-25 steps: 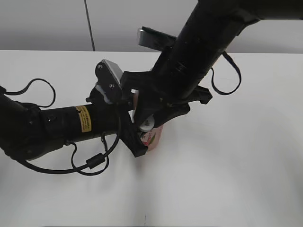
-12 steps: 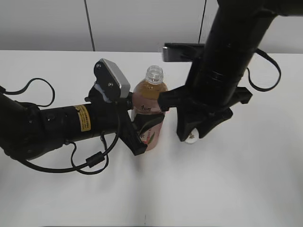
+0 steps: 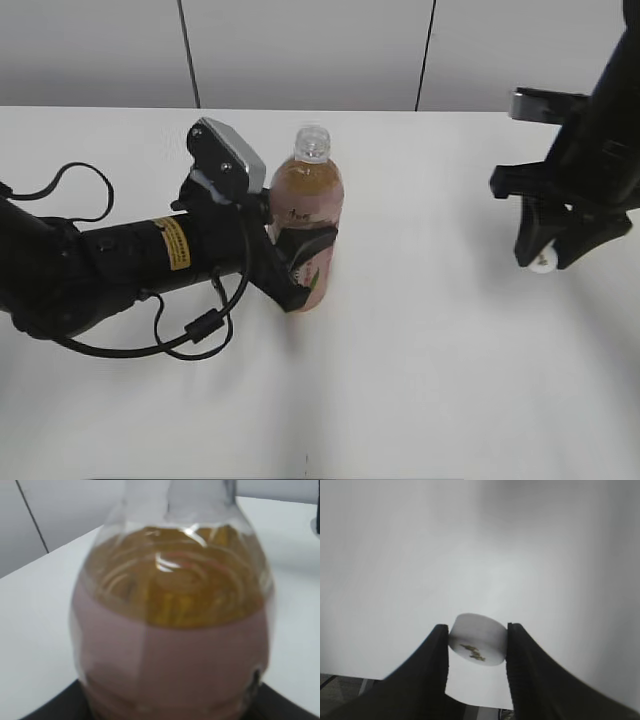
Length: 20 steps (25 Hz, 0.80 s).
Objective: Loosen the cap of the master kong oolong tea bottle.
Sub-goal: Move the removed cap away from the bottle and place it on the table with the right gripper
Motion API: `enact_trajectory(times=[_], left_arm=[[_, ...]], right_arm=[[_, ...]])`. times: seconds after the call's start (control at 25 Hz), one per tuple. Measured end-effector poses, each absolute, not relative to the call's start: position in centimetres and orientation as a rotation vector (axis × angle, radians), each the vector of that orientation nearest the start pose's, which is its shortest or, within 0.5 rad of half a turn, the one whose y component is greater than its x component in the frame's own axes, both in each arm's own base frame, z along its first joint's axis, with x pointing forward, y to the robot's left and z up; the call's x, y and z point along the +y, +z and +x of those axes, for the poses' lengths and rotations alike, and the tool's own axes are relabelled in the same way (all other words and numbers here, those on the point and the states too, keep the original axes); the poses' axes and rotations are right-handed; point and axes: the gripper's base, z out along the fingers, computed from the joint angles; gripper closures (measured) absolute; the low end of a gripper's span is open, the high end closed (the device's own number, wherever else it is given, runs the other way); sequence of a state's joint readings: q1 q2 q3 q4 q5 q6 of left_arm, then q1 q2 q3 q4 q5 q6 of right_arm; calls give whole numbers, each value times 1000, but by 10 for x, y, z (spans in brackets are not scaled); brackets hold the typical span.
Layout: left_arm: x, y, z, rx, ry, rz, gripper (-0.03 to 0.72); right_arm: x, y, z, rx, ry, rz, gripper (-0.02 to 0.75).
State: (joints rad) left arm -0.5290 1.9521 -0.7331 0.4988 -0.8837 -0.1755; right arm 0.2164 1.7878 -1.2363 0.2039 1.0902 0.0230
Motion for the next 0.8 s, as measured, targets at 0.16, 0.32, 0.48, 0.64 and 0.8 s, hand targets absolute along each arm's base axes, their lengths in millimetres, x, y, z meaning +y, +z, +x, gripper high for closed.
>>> enact_trajectory(times=[0.16, 0.32, 0.48, 0.64, 0.8], left_arm=[[-202, 127, 287, 1726, -606, 795, 342], [-201, 124, 288, 1737, -645, 725, 342], [-202, 121, 288, 1726, -663, 714, 342], [-202, 120, 289, 1717, -672, 704, 342], [-203, 117, 289, 1707, -682, 698, 342]], right_arm=[[53, 184, 326, 3171, 263, -60, 468], [45, 157, 326, 3209, 248, -66, 468], [48, 136, 332, 3220, 293, -57, 468], [52, 120, 336, 3221, 351, -65, 468], [54, 112, 337, 3220, 386, -71, 468]])
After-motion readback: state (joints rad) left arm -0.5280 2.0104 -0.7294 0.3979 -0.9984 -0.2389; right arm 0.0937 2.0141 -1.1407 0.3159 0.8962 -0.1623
